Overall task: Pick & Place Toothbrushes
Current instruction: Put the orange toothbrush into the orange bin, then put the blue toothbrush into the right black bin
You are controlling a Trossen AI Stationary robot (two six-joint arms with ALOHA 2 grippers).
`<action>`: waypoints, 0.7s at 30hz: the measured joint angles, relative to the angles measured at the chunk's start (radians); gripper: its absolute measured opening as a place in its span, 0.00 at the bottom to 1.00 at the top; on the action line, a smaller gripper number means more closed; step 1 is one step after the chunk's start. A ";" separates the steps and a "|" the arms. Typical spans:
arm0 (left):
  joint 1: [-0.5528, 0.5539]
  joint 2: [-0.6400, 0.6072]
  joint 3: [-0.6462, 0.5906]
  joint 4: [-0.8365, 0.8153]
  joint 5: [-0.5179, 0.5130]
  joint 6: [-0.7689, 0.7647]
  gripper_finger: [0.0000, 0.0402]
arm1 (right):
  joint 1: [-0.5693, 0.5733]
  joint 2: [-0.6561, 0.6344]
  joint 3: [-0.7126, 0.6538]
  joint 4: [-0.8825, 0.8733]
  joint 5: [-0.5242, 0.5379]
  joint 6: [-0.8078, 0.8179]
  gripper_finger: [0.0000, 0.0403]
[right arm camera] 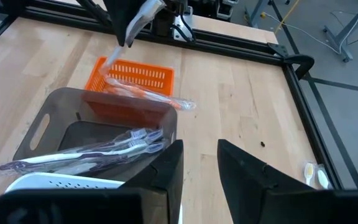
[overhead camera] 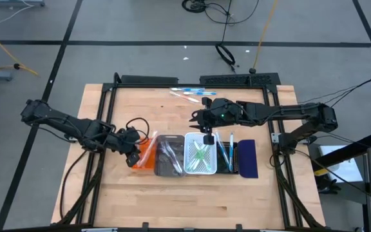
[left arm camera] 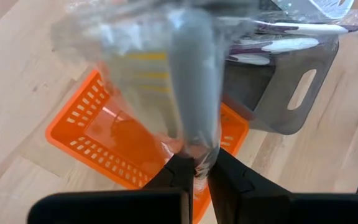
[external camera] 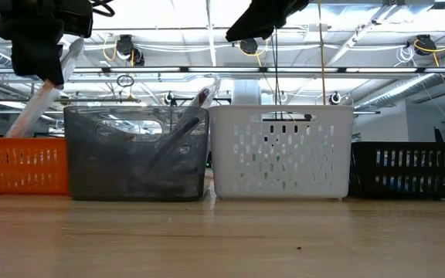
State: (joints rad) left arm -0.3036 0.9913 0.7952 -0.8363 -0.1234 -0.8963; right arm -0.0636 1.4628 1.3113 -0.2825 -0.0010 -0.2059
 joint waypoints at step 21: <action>0.024 0.094 0.000 -0.024 0.020 0.031 0.41 | -0.001 0.000 0.000 -0.001 0.000 -0.019 0.22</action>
State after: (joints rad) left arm -0.2799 1.0853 0.7952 -0.8603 -0.1032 -0.8650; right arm -0.0650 1.4628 1.3113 -0.2832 -0.0010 -0.2245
